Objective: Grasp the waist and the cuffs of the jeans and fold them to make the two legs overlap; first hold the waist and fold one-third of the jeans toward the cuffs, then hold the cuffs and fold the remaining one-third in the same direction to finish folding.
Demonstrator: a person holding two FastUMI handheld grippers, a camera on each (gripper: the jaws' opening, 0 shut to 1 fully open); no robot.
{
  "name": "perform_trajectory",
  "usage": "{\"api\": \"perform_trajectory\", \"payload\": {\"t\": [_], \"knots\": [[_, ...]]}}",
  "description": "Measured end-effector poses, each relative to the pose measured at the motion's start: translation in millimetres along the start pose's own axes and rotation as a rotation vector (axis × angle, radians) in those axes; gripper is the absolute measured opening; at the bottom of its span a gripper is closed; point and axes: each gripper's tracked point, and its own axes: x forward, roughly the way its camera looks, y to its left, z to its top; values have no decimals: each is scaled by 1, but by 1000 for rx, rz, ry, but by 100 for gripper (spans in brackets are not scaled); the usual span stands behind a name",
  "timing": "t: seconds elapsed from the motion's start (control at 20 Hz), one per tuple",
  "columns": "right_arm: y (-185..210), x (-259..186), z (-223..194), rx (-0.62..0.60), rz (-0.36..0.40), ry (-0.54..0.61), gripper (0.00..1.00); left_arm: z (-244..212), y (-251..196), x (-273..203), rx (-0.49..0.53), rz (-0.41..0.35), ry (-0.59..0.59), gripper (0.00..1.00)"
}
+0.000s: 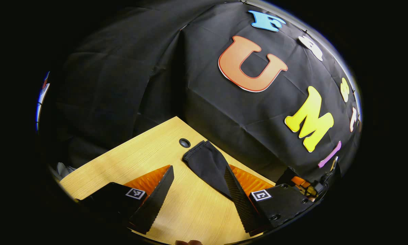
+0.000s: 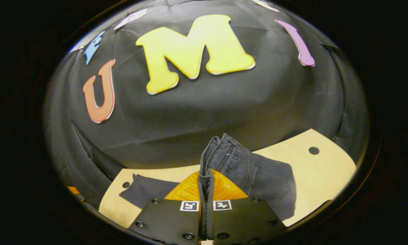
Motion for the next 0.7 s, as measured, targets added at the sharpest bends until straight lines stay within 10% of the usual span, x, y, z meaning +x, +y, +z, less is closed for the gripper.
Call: {"api": "perform_trajectory", "payload": {"t": [0.7], "knots": [[4, 47, -97, -110, -7, 26, 1, -21, 7, 33, 17, -8, 16, 97]]}}
